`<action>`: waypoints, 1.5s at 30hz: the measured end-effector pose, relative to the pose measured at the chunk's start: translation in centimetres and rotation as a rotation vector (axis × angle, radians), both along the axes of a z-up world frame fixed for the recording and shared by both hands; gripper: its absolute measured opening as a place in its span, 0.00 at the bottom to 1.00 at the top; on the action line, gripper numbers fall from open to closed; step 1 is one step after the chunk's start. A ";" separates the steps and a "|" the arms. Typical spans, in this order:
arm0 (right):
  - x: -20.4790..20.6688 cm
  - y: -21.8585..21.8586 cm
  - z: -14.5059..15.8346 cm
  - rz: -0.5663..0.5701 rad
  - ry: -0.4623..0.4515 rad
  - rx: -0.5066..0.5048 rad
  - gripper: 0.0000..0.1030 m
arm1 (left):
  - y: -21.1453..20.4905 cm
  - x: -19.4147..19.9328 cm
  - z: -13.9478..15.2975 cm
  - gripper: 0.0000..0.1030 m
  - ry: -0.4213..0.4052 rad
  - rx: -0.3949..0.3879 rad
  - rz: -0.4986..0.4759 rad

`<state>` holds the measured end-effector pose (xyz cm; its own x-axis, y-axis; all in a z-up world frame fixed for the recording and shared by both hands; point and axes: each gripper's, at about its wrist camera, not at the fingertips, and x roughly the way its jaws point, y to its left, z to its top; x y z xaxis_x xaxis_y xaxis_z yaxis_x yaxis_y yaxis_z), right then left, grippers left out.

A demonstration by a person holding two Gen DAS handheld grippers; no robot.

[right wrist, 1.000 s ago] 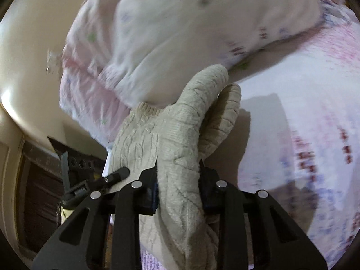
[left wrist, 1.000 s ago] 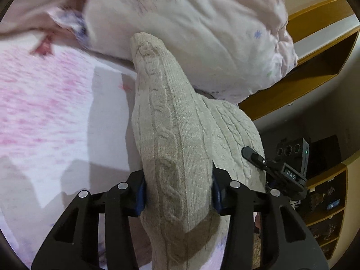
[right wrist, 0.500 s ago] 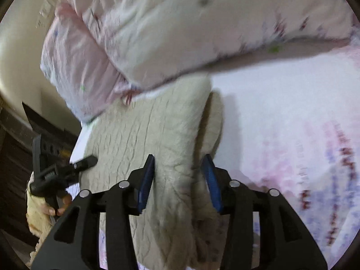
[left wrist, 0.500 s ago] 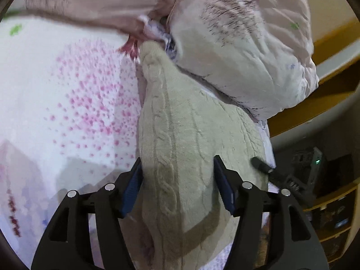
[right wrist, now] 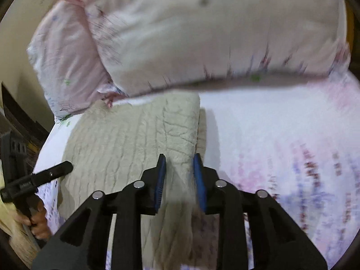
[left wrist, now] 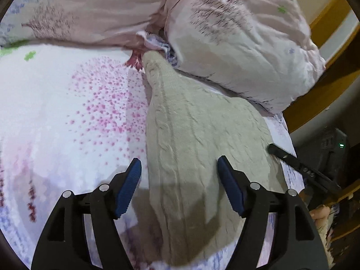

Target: Fold small clothes

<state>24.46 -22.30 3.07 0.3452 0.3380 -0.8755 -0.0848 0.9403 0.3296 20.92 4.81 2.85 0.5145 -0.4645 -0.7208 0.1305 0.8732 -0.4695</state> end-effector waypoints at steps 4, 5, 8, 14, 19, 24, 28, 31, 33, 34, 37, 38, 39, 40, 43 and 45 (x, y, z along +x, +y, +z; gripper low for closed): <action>-2.9 0.6 2.6 0.129 -0.057 0.044 0.34 | -0.1 -2.4 0.5 0.69 -0.027 0.055 -0.031; -3.6 0.8 2.8 0.161 -0.053 0.035 0.34 | -0.3 -2.8 0.3 0.69 -0.027 0.068 -0.042; -4.3 2.7 1.1 0.245 0.004 -0.063 0.33 | -1.3 -3.1 -0.5 0.70 -0.020 0.134 -0.056; -3.6 3.7 -0.3 0.198 0.017 -0.146 0.33 | -1.7 -2.1 -1.5 0.73 0.001 0.142 -0.027; -5.8 2.5 2.5 0.144 -0.058 -0.128 0.72 | -1.4 -4.9 0.6 0.74 -0.074 0.186 -0.033; -9.1 2.2 4.0 0.144 -0.095 -0.164 0.86 | -1.3 -8.5 1.4 0.92 -0.121 0.258 -0.041; -11.6 2.9 4.4 0.156 -0.134 -0.222 0.96 | -2.3 -10.9 1.3 0.98 -0.116 0.322 -0.051; -12.9 2.9 4.1 0.160 -0.108 -0.219 0.98 | -2.8 -12.0 1.0 0.99 -0.097 0.338 -0.057; -13.6 3.1 3.6 0.164 -0.079 -0.213 0.98 | -3.2 -12.4 0.7 0.99 -0.077 0.352 -0.066; -13.9 3.1 3.2 0.164 -0.064 -0.212 0.98 | -3.4 -12.6 0.4 0.99 -0.066 0.363 -0.070; -14.7 3.3 2.4 0.157 -0.032 -0.236 0.98 | -4.0 -13.2 -0.3 0.99 -0.041 0.390 -0.078; -14.9 3.3 2.1 0.153 -0.021 -0.242 0.98 | -4.2 -13.3 -0.4 0.99 -0.034 0.401 -0.078; -15.1 3.3 1.8 0.150 -0.012 -0.244 0.98 | -4.4 -13.4 -0.6 0.99 -0.031 0.412 -0.079; -15.2 3.2 1.6 0.147 -0.002 -0.245 0.98 | -4.5 -13.5 -0.6 0.99 -0.031 0.426 -0.077; -15.7 3.3 1.0 0.149 0.019 -0.250 0.98 | -4.8 -13.7 -0.9 0.99 -0.022 0.456 -0.073; -15.9 3.4 0.8 0.157 0.025 -0.260 0.98 | -5.0 -13.8 -1.2 0.99 -0.015 0.466 -0.073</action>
<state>8.61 -18.90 3.87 0.2834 0.1491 -0.9473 -0.2302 0.9695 0.0838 7.07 -0.18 1.68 0.5045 -0.1284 -0.8538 0.2035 0.9787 -0.0269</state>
